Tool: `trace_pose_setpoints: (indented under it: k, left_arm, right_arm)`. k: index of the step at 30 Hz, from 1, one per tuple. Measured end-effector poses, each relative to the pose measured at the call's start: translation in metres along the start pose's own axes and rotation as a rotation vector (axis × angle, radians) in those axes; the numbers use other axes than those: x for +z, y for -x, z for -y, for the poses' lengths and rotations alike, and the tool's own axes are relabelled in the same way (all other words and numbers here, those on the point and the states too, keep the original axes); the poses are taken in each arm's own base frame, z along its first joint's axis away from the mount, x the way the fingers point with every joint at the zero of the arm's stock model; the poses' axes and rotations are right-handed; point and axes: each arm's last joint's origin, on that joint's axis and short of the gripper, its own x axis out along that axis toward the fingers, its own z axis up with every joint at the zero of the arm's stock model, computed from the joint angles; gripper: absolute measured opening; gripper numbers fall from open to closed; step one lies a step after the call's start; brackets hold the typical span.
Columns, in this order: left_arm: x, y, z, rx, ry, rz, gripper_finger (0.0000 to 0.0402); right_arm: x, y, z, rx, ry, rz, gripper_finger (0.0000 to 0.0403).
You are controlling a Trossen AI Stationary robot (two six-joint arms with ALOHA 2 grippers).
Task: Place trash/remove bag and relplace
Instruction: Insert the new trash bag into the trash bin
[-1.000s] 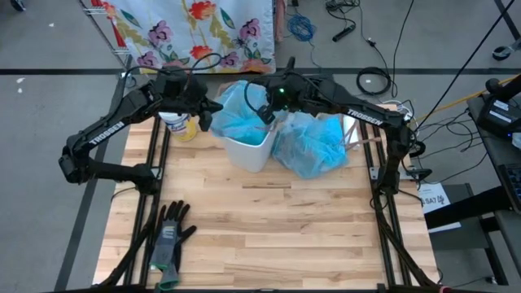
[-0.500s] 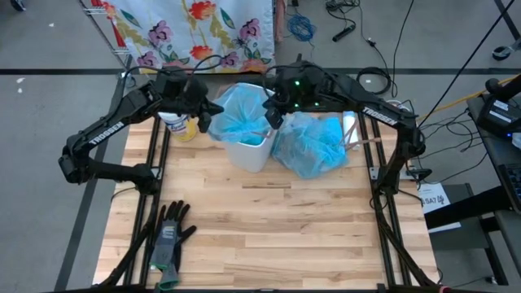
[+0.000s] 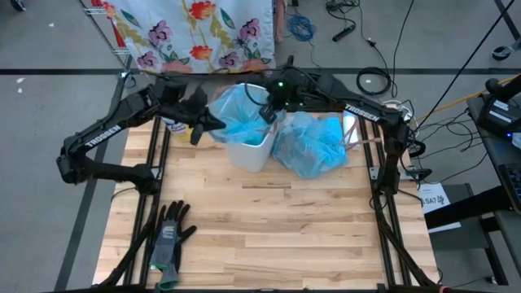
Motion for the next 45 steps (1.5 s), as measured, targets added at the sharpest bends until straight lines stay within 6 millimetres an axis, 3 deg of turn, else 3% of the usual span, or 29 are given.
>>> trace_pose_setpoints:
  k: [6, 14, 23, 34, 37, 45]
  left_arm:
    - [-0.007, -0.004, 0.007, -0.033, 0.024, -0.073, 0.0]
    - [-0.008, -0.006, 0.01, -0.033, 0.019, -0.087, 0.0]
    - [-0.008, -0.006, 0.007, 0.083, 0.008, -0.079, 0.0]
    - [0.003, -0.006, 0.006, 0.089, -0.045, 0.017, 0.0]
    - [0.003, -0.006, 0.006, 0.089, -0.047, 0.022, 0.0]
    - [0.002, -0.008, 0.01, 0.071, -0.049, 0.014, 0.0]
  right_arm:
    - [0.01, -0.002, 0.016, -0.186, 0.056, 0.1, 0.0]
    - [0.02, -0.002, 0.025, -0.057, 0.005, 0.162, 0.0]
    - [0.025, 0.02, 0.009, 0.302, -0.04, 0.204, 0.0]
    - [0.005, -0.003, -0.02, 0.391, 0.026, 0.02, 0.0]
    - [-0.005, -0.017, -0.024, 0.342, 0.075, -0.069, 0.0]
    - [-0.012, -0.026, -0.022, -0.131, 0.269, -0.06, 0.0]
